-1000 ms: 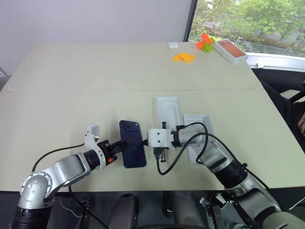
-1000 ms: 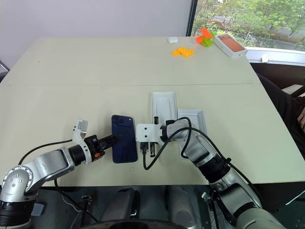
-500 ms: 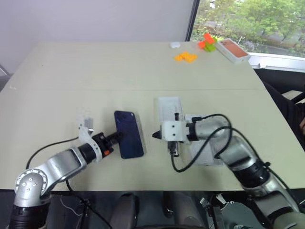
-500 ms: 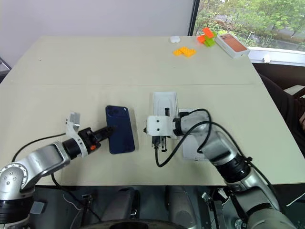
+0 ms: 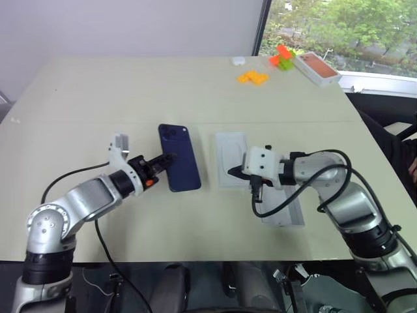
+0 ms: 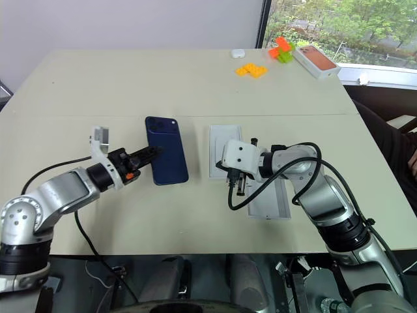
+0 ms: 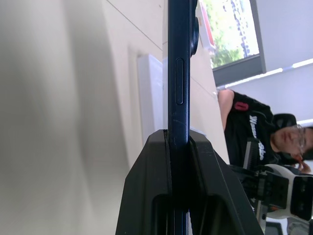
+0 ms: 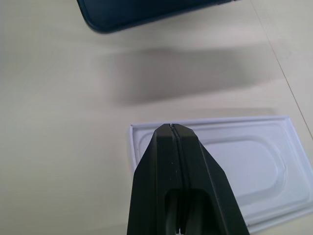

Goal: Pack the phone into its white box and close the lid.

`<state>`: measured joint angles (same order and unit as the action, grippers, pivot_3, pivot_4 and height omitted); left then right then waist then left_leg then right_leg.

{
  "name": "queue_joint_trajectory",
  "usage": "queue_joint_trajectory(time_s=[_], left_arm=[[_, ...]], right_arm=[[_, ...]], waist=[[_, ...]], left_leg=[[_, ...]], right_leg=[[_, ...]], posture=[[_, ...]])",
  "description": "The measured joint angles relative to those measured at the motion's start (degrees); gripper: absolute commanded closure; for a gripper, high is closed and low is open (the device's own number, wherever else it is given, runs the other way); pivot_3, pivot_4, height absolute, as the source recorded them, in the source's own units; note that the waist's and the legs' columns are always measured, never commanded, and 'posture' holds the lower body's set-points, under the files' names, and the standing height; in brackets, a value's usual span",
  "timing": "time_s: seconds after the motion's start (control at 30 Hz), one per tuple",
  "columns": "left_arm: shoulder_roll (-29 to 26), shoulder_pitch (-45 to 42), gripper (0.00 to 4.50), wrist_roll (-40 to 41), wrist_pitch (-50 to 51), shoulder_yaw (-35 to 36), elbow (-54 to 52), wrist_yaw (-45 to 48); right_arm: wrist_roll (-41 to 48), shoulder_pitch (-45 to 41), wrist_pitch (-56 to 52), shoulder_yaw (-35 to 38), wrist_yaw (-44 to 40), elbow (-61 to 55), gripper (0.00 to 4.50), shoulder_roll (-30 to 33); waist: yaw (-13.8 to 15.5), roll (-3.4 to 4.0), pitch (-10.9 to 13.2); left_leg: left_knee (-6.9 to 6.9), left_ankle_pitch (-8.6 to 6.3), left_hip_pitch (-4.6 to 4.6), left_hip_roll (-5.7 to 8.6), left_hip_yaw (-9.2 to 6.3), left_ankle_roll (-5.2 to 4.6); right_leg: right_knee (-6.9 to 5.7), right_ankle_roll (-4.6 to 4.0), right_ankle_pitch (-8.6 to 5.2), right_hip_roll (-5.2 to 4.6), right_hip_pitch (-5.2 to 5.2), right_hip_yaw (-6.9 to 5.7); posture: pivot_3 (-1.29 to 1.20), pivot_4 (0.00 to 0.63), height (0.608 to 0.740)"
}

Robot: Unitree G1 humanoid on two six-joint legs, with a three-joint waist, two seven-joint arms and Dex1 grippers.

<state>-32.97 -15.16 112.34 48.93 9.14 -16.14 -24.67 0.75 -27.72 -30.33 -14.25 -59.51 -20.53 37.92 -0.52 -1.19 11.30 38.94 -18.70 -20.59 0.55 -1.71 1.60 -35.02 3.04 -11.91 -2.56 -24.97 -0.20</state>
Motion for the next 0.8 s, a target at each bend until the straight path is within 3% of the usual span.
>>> queue_joint_trajectory(time_s=[0.07, 0.4, 0.8], left_arm=[[0.73, -2.56, 4.50, -0.13, 0.09, -1.81, 1.61, 0.01], [12.33, -17.20, 4.50, -6.58, 1.55, -11.58, 14.88, -1.01], [21.95, -24.36, 4.50, -20.58, 5.42, -12.17, 27.60, 0.96]], right_arm=[[0.17, 0.64, 0.80, -0.04, -0.05, -0.01, 2.75, 1.56], [4.63, 4.70, 1.19, 2.95, -2.22, -3.34, 2.75, 8.08], [7.49, 9.37, -0.96, 5.92, -1.45, -7.52, 2.75, 11.65]], waist=[[0.08, 0.00, 0.00], [1.27, -0.04, 0.02], [1.27, -0.05, 0.03]], left_leg=[[0.00, 0.00, -0.01, 0.01, -0.01, 0.00], [0.06, -0.01, -0.04, 0.22, -0.02, -0.02], [0.06, 0.08, -0.07, 0.42, -0.06, 0.14]], right_leg=[[0.00, 0.01, 0.00, 0.00, 0.00, 0.00], [0.01, 0.27, 0.10, -0.02, 0.02, 0.01], [0.00, 0.37, 0.07, -0.10, 0.01, 0.01]], posture=[[0.00, 0.150, 0.740], [0.00, 0.150, 0.740], [0.00, 0.150, 0.740]])
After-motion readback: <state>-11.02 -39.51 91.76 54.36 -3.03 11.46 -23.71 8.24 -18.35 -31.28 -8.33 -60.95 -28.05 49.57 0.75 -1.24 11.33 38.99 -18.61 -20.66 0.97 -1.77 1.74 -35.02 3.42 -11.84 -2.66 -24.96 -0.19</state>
